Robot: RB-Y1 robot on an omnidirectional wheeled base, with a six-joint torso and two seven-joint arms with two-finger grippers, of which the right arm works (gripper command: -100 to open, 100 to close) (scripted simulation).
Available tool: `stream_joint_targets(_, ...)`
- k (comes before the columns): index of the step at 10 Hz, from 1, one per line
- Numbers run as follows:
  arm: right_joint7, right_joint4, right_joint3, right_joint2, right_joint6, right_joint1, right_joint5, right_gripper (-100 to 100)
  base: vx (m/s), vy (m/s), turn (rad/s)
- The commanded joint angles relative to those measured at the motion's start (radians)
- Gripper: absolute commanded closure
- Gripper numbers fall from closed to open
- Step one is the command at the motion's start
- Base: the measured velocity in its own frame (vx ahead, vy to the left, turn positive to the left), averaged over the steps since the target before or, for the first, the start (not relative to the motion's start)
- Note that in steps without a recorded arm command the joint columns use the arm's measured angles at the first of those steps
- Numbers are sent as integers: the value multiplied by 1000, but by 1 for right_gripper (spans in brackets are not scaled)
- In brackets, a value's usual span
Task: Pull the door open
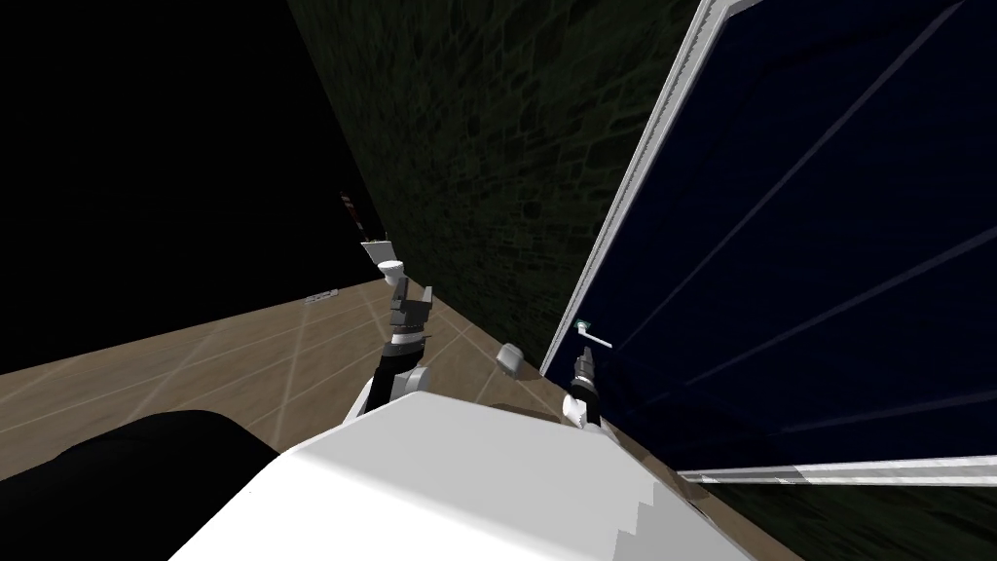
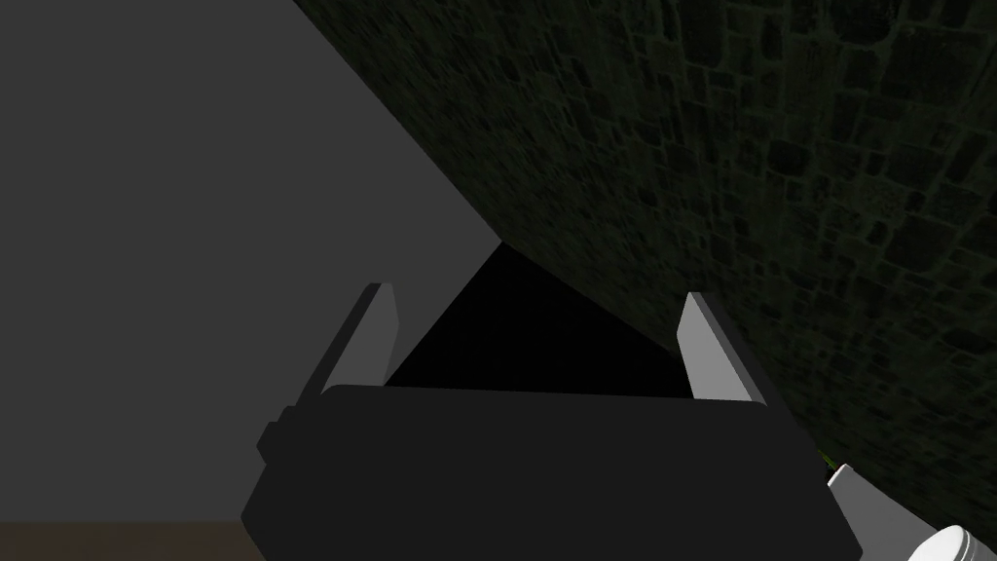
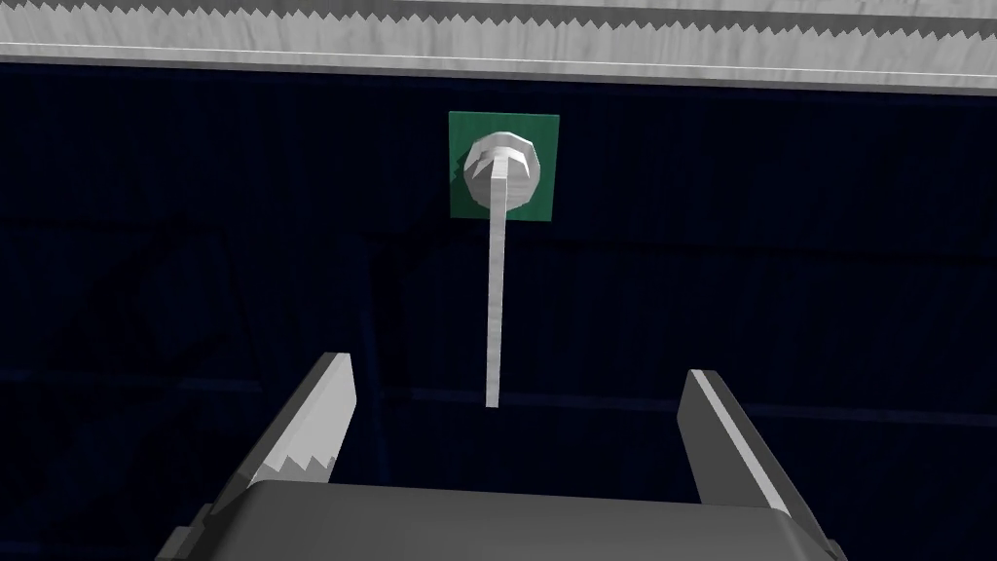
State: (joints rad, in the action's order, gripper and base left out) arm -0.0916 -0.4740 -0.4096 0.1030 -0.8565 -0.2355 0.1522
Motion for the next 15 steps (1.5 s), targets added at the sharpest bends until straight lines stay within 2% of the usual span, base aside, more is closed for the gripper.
stream_joint_targets(1, 1, 13, -5, 0, -7, -8, -3, -100, 137, -100, 0)
stream_joint_targets(9, 0, 41, -16, -3, -20, -26, -9, -100, 166, -109, -13)
stream_joint_targets(10, 0, 41, -16, -3, -20, -26, -9, 100, -11, 6, -1)
stream_joint_targets(15, 0, 41, -16, -3, -20, -26, -9, 100, -17, 10, -3)
